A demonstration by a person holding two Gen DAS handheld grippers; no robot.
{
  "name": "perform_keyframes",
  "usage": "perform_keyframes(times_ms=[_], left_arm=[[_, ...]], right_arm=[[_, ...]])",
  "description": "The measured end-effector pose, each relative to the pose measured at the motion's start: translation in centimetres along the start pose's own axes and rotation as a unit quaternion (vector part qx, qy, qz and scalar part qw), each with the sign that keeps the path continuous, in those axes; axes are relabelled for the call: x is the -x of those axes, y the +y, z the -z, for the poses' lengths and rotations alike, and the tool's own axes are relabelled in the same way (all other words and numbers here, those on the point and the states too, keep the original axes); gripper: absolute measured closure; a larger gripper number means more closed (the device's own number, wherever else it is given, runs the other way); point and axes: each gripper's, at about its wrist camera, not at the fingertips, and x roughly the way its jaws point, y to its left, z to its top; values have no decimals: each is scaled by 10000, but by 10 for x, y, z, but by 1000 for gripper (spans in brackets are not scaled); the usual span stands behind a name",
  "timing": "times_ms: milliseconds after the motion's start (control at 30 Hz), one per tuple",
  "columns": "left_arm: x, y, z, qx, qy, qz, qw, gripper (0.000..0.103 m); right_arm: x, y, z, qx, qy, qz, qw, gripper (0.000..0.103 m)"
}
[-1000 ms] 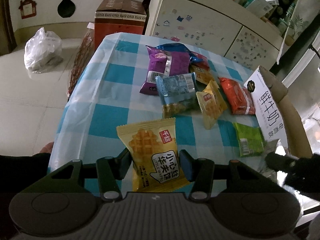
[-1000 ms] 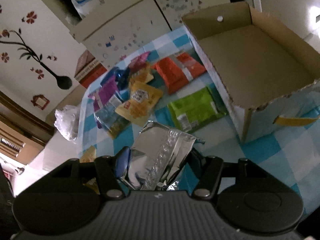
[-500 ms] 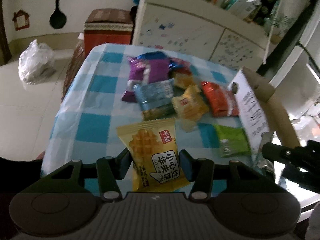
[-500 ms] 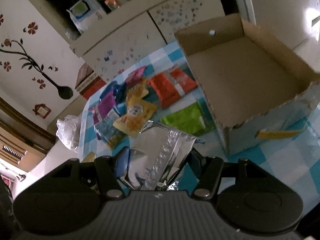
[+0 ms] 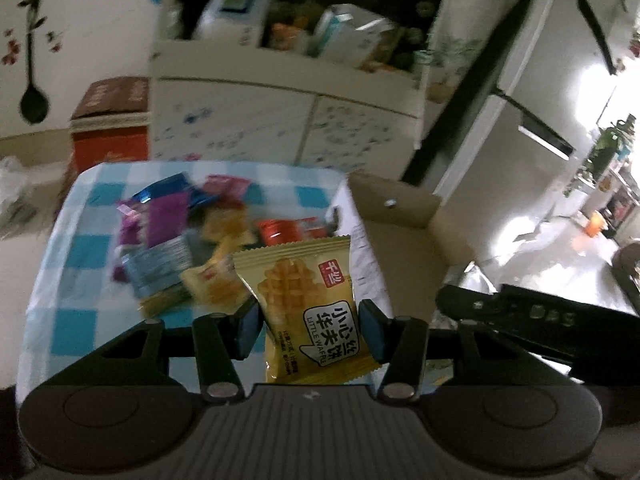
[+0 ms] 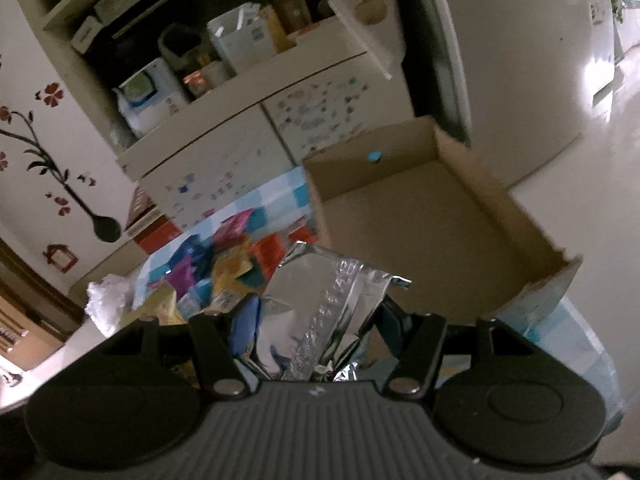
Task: Organize snacks
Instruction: 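Carry both packets into the cardboard box and open both tools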
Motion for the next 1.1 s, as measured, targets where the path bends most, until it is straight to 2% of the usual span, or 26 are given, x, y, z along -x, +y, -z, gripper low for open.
perform_keyframes(times_ms=[300,600,867,1100], left_arm=[[-27,-42,-15,-240,77,155,9996,45],[-63,-68,-19,-227,346,237,9989,45],[-91,-83,-18,-246,582,323,9975,45],[-105,-97,-20,-351,610,426,9966,45]], right_arm=[[-6,-30,-28,-102,1,236,9997,40],[-10,-61,-37,-742,-138,479,9960,39],[-16,-75,-43,-1056,-153,516,9930,39],[-21,-78,-45,-1202,-150,564,9910,39]])
